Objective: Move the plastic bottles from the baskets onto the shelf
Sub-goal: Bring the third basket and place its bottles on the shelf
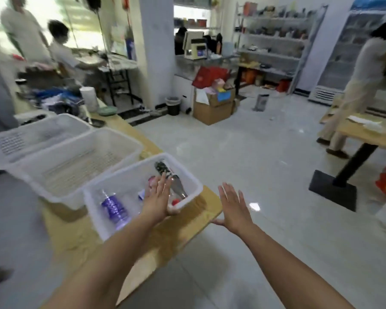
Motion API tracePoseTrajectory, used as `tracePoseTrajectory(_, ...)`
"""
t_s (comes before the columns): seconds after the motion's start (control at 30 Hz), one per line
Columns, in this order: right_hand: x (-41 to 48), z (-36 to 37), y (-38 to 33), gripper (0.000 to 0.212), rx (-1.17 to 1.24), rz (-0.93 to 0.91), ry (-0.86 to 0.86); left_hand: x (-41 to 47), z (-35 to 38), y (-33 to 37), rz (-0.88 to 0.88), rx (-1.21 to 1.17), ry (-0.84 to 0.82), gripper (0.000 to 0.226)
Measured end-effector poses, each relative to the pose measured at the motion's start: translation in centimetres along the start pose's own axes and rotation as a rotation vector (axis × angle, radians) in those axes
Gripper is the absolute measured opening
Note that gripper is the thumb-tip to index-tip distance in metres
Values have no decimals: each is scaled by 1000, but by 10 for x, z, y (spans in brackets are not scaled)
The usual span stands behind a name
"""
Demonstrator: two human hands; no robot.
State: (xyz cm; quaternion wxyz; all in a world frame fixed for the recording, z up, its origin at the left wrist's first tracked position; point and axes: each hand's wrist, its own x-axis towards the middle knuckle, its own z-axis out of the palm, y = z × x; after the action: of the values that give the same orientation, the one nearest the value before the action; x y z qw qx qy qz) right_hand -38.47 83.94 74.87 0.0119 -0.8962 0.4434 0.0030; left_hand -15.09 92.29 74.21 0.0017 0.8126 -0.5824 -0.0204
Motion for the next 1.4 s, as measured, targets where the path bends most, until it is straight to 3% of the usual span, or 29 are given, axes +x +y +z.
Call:
tracePoseTrajectory(0.17, 86, 7, -103, 108, 14, -223, 7, -13, 13, -129, -234, 0, -5, 116)
tracePoseTrajectory(0.37, 137, 20, -146, 103, -29, -312, -48, -19, 26, -194, -358, -17, -95, 115)
tracePoseTrajectory(0.6, 183, 37, -136, 89, -173, -441, -120, 3, 47, -199, -380, -51, -164, 110)
tracePoseTrajectory(0.73, 217, 48, -147, 92, -268, -644, -48, 12, 53, -199, -394, -59, -181, 108)
tracePoseTrajectory(0.87, 240, 54, -175, 90, -227, -831, -120, 20, 52, -202, -380, -87, -219, 108)
tracePoseTrajectory(0.97, 253, 70, -188, 81, -252, -1007, -237, 27, 48, -206, -400, -141, -205, 92)
tracePoseTrajectory(1.07, 266, 81, -199, 74, -223, -1053, -304, 32, 40, -207, -429, -174, -146, 66)
tracePoseTrajectory(1.4, 296, 83, -217, 93, -231, -1120, -445, 50, 35, -213, -534, -207, -160, 81)
